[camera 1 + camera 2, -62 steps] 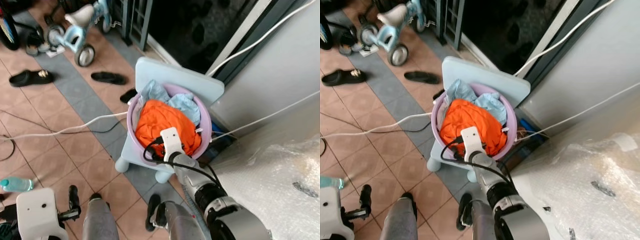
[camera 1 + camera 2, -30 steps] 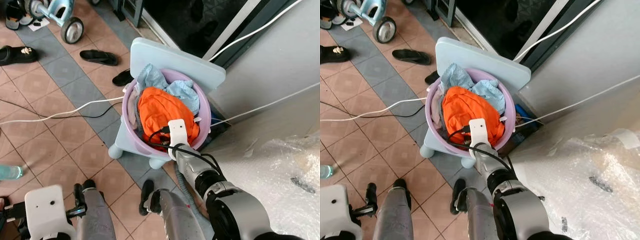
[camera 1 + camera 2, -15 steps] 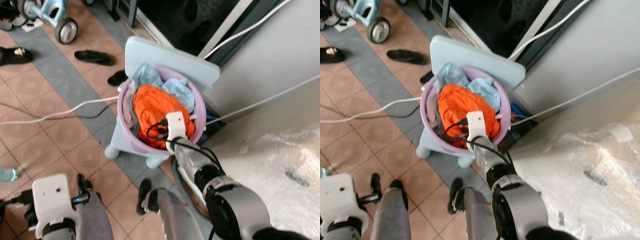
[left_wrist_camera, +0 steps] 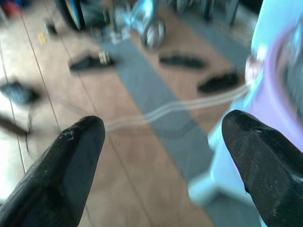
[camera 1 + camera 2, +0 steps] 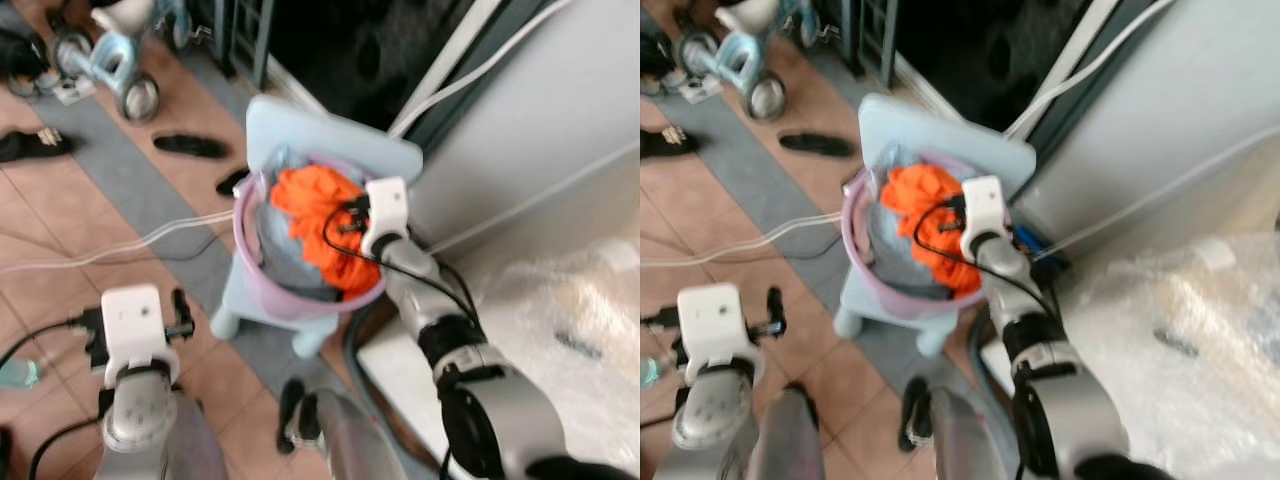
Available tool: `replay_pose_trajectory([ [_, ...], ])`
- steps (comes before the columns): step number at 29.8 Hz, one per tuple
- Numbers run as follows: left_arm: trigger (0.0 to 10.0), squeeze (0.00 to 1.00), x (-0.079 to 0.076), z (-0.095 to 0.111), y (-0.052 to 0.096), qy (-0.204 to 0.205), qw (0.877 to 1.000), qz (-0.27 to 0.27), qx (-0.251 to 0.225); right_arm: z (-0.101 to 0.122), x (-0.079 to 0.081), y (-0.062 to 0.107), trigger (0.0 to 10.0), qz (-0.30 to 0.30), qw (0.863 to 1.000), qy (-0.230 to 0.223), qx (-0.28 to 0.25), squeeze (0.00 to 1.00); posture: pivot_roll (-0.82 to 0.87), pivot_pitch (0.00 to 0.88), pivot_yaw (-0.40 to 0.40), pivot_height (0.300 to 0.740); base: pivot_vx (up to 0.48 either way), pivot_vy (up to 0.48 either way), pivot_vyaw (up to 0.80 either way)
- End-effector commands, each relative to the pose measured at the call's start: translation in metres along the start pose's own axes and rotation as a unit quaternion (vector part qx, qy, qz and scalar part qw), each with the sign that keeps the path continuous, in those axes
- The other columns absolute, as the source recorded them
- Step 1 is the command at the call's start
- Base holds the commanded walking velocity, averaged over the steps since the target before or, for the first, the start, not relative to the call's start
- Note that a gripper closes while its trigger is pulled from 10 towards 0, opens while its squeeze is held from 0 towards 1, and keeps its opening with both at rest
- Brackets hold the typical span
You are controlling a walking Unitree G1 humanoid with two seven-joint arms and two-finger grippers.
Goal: Clothes washing
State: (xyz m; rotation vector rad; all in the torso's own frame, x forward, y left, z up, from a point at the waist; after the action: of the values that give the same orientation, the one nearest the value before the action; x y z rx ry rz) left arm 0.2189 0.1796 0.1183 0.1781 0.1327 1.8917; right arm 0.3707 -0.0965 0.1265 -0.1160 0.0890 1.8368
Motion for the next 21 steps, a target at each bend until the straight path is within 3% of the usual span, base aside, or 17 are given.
replay_pose_trajectory([
  [1,10.0,0.00,-0.008,0.002,-0.008,-0.004,0.999,-0.031,-0.014,0.030,-0.024,0.009,0.0,-0.049,0.996,0.020,-0.071,0.00,0.10,0.000,-0.142,0.740,0.000,0.000,0.00],
  [6,10.0,0.00,-0.018,0.016,-0.027,0.004,0.997,-0.056,-0.046,0.059,-0.055,0.018,0.0,-0.146,0.982,0.031,-0.116,0.00,0.08,0.000,-0.102,0.740,0.000,-0.269,0.00],
  [7,10.0,0.00,-0.021,0.020,-0.037,0.006,0.996,-0.064,-0.055,0.069,-0.071,0.019,10.0,-0.196,0.973,0.039,-0.120,0.00,0.05,0.000,-0.073,0.740,0.000,-0.394,-0.75],
  [13,10.0,0.00,-0.042,0.031,-0.055,0.013,0.992,-0.099,-0.082,0.098,-0.124,0.031,10.0,-0.305,0.938,0.086,-0.143,0.00,0.02,0.000,-0.036,0.740,0.000,-0.379,-0.74],
  [18,10.0,0.00,-0.051,0.034,-0.059,0.020,0.989,-0.114,-0.094,0.111,-0.146,0.035,10.0,-0.353,0.917,0.110,-0.150,0.00,0.01,0.000,-0.019,0.740,0.000,-0.328,-0.74],
  [21,10.0,0.00,-0.053,0.033,-0.059,0.024,0.988,-0.116,-0.097,0.118,-0.164,0.040,10.0,-0.400,0.897,0.117,-0.147,0.00,0.02,0.000,-0.010,0.740,0.000,0.000,-0.74],
])
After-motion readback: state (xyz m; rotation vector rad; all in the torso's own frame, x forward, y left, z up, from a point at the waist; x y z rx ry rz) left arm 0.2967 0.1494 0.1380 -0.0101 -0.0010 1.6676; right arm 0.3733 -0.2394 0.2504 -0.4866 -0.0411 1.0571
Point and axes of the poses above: a point about 5 cm out from each wrist's last joint towards the gripper, its own y axis pointing back from the gripper into the wrist, its own z axis along the axis of the wrist's last joint, x = y × z, the point moved 1 cm from there along -y, pointing out of the wrist towards the gripper, and after that the axes turned 6 degrees about y, right-handed, at the moved point
